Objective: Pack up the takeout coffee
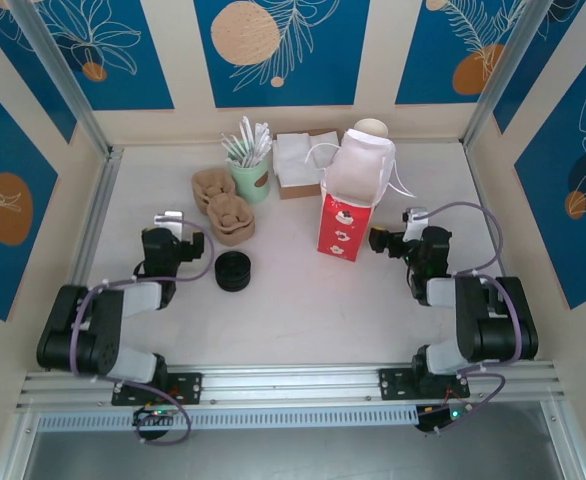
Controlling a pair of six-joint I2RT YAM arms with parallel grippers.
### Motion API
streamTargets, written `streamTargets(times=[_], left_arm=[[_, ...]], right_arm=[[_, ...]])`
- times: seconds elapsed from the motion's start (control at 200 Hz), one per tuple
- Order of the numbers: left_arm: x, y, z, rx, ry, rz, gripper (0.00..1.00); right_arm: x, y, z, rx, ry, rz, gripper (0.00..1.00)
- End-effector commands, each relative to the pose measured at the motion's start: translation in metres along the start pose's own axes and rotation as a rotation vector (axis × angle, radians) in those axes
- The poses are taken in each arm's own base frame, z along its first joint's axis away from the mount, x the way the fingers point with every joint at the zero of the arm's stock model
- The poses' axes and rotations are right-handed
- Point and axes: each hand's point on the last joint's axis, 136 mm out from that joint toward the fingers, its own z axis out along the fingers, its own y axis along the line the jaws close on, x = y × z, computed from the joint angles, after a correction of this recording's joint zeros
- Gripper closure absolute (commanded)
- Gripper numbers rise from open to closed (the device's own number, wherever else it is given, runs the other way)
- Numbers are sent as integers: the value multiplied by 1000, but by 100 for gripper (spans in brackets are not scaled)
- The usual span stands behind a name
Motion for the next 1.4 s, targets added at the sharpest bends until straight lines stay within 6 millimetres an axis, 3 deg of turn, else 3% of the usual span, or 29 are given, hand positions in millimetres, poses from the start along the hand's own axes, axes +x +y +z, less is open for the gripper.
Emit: streamTargets(times=[0.0, 0.145, 0.27, 0.36, 0.475, 0.725, 0.935, 1.17, 1.395], left_arm=[[-38, 21, -24, -70, -44, -26, 0], [-86, 34, -69, -85, -117, -49, 0], [-128, 56, -115, -145, -186, -182, 0], [-142, 69, -141, -185, -153, -313, 0], [-152, 66, -159, -144, -79, -356, 0], [-158, 45, -180, -6, 17, -418, 0], [-161, 20, -187, 135, 92, -425, 0], [-169, -4, -194, 279, 137, -416, 0], [-165, -23, -186, 368, 227, -432, 0]], right_arm=[[-26, -10, -11, 70, -32, 3, 1], [-42, -23, -34, 174, -34, -8, 1], [-62, -39, -62, 301, -28, 65, 1], [-85, -45, -87, 374, -37, 162, 1], [-107, -45, -118, 427, -25, 343, 1], [-161, -2, -148, 277, 52, 495, 0], [-204, 42, -155, 76, 91, 512, 8], [-226, 72, -151, -10, 139, 516, 13], [-239, 138, -148, -159, 193, 425, 16]])
